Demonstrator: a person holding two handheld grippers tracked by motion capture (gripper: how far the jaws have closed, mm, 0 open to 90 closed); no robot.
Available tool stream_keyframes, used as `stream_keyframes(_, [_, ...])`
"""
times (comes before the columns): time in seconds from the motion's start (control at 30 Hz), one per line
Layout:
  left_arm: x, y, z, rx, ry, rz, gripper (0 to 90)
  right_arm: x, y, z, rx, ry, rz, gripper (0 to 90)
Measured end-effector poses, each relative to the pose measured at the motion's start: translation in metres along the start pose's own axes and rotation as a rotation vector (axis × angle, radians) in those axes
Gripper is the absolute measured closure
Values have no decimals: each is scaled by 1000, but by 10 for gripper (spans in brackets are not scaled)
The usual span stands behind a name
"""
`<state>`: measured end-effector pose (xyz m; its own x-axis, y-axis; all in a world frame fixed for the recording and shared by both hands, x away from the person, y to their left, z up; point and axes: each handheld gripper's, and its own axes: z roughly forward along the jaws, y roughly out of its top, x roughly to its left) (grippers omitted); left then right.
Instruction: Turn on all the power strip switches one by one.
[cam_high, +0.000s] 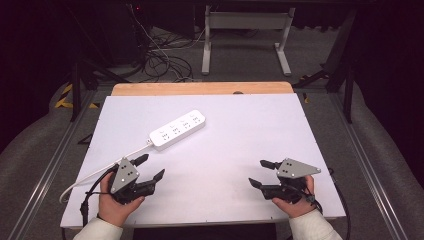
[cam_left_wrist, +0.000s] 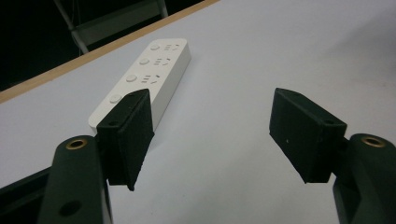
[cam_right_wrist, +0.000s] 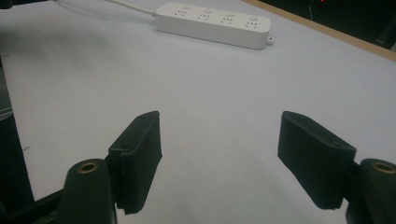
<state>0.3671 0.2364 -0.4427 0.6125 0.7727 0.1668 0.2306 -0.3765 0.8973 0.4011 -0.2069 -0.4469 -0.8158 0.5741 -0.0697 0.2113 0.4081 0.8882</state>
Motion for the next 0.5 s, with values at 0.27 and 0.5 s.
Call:
stream_keyframes(0.27, [-1, 10, 1, 52, -5, 13, 462, 0, 0, 0, 7, -3, 4, 303])
stream_keyframes(0.5, [4, 20, 1, 103, 4, 22, 726, 1, -1, 0, 8, -1, 7, 302])
